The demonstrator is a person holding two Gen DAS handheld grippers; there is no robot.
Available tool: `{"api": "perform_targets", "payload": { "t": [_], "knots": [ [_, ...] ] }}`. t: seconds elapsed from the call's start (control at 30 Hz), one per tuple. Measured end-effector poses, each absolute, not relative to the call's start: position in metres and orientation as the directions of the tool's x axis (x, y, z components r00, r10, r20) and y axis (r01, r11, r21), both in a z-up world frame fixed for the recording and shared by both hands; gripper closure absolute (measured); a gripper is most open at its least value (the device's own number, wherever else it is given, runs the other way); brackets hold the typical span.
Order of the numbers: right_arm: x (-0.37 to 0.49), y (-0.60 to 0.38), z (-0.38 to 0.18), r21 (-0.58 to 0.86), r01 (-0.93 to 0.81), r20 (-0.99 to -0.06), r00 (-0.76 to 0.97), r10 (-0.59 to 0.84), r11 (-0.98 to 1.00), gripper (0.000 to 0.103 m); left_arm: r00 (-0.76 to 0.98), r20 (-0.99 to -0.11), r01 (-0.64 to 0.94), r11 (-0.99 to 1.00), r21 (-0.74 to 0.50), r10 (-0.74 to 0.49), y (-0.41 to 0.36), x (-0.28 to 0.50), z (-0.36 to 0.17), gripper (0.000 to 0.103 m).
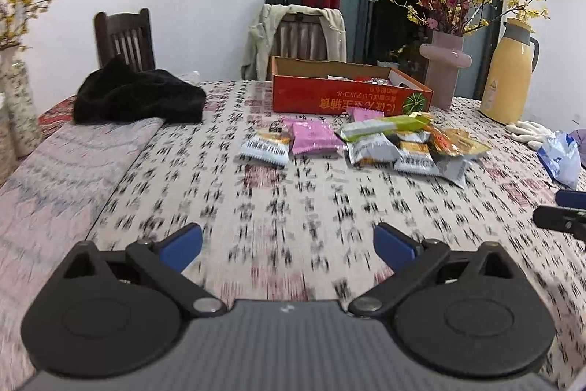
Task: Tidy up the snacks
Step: 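Grasp a crisp packet with the left tool while the right tool grasps a white wrapper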
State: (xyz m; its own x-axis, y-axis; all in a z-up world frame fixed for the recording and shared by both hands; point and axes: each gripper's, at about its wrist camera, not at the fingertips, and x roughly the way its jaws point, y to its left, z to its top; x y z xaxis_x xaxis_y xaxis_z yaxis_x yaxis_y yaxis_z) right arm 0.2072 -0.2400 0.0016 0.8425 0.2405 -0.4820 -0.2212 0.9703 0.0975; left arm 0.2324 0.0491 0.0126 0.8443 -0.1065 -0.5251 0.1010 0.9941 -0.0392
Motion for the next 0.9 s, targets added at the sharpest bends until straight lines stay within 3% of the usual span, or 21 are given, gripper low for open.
{"api": "perform_targets", "payload": {
  "t": [0.33,0.6,0.67,0.73,0.9],
  "knots": [
    [0.321,-0.206,0.008,0.105,-0.339,-0.555,0.76,0.338,0.935,0.031,0.784,-0.601,0.171,0.985,-0.029,-0.154,0.059,0.357,0.014,0.021],
    [0.414,-0.16,-0.005,-0.048,-0.474,-0.65,0.683,0.332,0.879,0.032,0.739,-0.657,0.236,0.971,0.044,-0.15,0.049,0.436,-0.015,0.024],
    [0.431,-0.155,-0.01,-0.061,-0.485,-0.673,0.665,0.323,0.872,0.032,0.726,-0.668,0.249,0.968,0.03,-0.166,0.05,0.447,-0.021,0.029],
    [0.444,-0.153,-0.014,-0.057,-0.505,-0.682,0.65,0.336,0.861,0.033,0.717,-0.676,0.245,0.969,0.019,-0.168,0.052,0.455,-0.026,0.045],
    [0.467,-0.143,-0.026,-0.051,-0.527,-0.693,0.63,0.35,0.849,0.037,0.723,-0.667,0.231,0.973,-0.011,-0.179,0.06,0.457,-0.026,0.056]
  ]
}}
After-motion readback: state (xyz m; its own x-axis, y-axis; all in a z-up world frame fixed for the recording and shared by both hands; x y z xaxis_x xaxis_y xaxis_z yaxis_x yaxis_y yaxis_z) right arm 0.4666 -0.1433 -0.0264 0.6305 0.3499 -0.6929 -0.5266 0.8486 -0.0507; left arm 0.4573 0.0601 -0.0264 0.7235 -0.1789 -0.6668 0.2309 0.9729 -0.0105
